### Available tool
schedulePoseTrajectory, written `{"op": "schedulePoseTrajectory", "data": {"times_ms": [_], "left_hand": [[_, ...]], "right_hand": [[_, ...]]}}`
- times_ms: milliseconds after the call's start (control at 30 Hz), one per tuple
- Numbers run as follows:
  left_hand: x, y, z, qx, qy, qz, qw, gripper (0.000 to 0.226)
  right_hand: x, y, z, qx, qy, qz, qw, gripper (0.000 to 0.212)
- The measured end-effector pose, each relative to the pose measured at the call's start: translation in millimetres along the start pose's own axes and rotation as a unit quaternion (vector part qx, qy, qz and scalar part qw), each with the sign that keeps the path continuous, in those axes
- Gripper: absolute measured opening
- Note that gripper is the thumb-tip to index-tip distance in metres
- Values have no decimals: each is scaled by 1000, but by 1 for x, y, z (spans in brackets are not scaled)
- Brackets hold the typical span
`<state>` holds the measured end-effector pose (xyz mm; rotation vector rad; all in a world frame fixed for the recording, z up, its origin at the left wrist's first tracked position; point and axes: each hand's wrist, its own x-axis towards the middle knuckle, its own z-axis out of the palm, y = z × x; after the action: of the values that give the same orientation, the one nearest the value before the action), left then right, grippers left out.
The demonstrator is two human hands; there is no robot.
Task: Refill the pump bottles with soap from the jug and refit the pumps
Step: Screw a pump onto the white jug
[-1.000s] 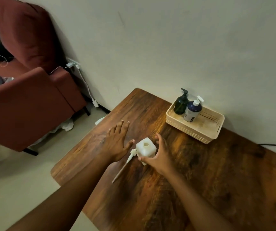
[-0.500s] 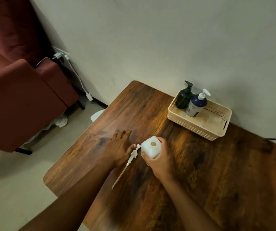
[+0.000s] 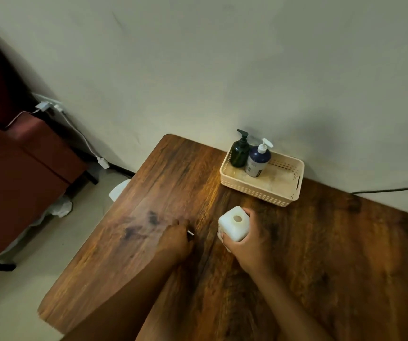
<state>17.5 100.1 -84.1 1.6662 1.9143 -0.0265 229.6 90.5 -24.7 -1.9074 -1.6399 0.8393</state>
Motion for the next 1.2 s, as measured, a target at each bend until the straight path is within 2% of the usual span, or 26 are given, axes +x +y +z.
{"op": "schedulePoseTrajectory", "data": {"times_ms": [100, 233, 333, 433, 633, 767, 800, 933, 1200], "left_hand": [[0, -2, 7, -12, 5, -26, 1000, 38], [0, -5, 10, -25, 5, -20, 999, 18], [-3, 2, 1, -29, 28, 4, 999, 20], [-7, 20, -22, -43, 65, 41, 996, 34], [-22, 80, -89, -137, 121, 144, 973, 21], [-30, 129, -141, -143, 169, 209, 953, 17], [-34, 143, -155, -134, 174, 220, 951, 18], [-51, 201, -207, -128, 216, 213, 944, 51], [-108, 310, -317, -171, 307, 334, 875, 53]], "right_hand": [[-4, 6, -3, -4, 17, 2, 1000, 95], [-10, 13, -4, -6, 20, 12, 1000, 95], [-14, 15, -9, 0, 17, 17, 1000, 93], [-15, 12, -19, 23, 13, 23, 999, 93], [-14, -7, -59, 37, 26, 5, 999, 94], [-11, -30, -108, 78, 40, -21, 996, 87], [-12, -36, -122, 79, 46, -27, 995, 87], [-9, -65, -183, 39, 73, -63, 995, 85], [-5, -122, -297, 11, 156, -108, 982, 84]]}}
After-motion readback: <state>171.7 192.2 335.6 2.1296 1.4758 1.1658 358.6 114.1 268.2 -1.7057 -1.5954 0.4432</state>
